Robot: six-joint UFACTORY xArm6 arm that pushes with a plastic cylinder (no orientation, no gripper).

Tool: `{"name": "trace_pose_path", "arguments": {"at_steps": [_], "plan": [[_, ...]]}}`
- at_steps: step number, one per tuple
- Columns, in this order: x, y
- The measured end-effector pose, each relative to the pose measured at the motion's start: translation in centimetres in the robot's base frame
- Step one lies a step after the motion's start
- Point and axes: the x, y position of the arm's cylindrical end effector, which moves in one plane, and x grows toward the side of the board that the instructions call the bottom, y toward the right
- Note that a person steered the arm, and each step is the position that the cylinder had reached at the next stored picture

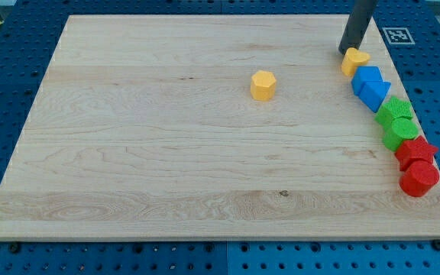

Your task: Drag the hexagon into the top side of the yellow heart

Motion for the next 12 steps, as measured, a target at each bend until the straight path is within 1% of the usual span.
{"name": "trace_pose_path", "arguments": {"at_steps": [1, 2, 3, 4, 5, 6, 7, 8, 9, 10, 11, 12], "plan": [[1.6, 0.3], [0.8, -1.5], [-0.2, -8.0], [0.6, -16.3], [4.6, -21.4], [9.8, -21.4], [11.0, -17.1], [7.3, -10.8], [4.8, -6.9], [8.1, -7.8], [10.8, -12.2], [9.2, -15.6]]}}
